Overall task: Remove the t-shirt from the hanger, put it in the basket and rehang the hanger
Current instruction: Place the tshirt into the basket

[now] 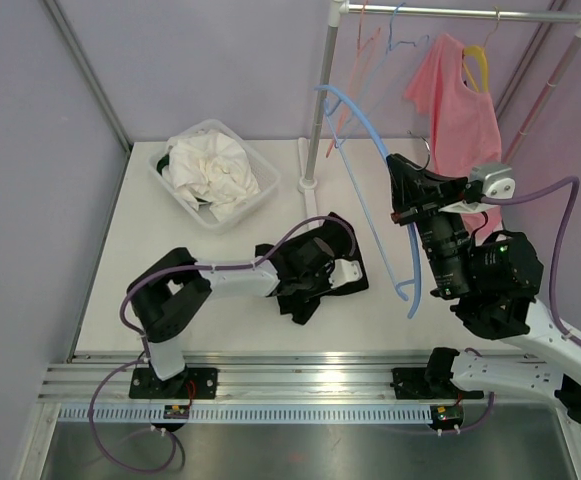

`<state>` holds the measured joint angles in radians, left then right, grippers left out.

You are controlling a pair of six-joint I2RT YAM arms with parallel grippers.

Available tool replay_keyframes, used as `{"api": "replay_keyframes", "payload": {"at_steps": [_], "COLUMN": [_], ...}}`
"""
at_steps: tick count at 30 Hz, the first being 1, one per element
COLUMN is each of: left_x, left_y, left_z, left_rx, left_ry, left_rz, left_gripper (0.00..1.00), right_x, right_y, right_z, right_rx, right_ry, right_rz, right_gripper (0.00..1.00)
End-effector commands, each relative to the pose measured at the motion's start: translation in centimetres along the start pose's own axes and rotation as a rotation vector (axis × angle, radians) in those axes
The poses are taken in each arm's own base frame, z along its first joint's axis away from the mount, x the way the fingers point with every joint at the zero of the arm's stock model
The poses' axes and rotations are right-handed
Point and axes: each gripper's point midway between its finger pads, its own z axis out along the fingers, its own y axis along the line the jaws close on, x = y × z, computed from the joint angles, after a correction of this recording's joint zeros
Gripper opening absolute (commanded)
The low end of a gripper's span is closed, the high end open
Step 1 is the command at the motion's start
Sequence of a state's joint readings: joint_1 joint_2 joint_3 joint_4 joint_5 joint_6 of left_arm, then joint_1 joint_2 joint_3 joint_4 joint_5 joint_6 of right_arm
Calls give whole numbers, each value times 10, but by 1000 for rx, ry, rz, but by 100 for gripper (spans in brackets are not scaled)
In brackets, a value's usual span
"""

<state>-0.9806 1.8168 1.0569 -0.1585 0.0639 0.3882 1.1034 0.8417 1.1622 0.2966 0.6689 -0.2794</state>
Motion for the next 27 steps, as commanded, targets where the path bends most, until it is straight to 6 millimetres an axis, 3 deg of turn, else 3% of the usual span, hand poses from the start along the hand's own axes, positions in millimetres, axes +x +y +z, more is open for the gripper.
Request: {"api": "replay_keyframes", "payload": {"at_steps": [1,6,9,13,16,18,21,22,25,27], "left_x": [18,3,0,-21,-36,-53,-58,-68,-77,-76], "left_y": [9,39,71,100,113,136,156,166,192,210], "left_z": [-25,-60,-97,-164,-198,-236,-277,-301,-350,-375], "left_rx": [-58,-80,-141,-304,-374,-473,-557,-604,-723,-803], "left_ry": [39,-48,-128,-281,-336,-394,-408,-439,-492,-497], "left_rz": [-22,-159,-245,-297,-347,-383,-416,-420,-438,-459], "left_gripper": [0,0,0,0,0,0,0,0,0,0], "right_x": [-19,-20,-20,-21,-21,-22,-25,-24,-26,-27], "right_y": [-4,-7,-6,-8,-10,-12,-14,-15,-19,-23], "right_z": [-3,-5,-5,-6,-7,-9,-15,-16,-21,-23], "right_rx": [-2,3,1,4,9,9,-1,-1,-1,7], "right_ry": [-54,-56,-54,-54,-51,-50,-48,-43,-45,-45], "right_rz": [51,52,52,50,54,59,73,76,84,88], "right_gripper": [0,0,0,0,0,0,0,0,0,0]}}
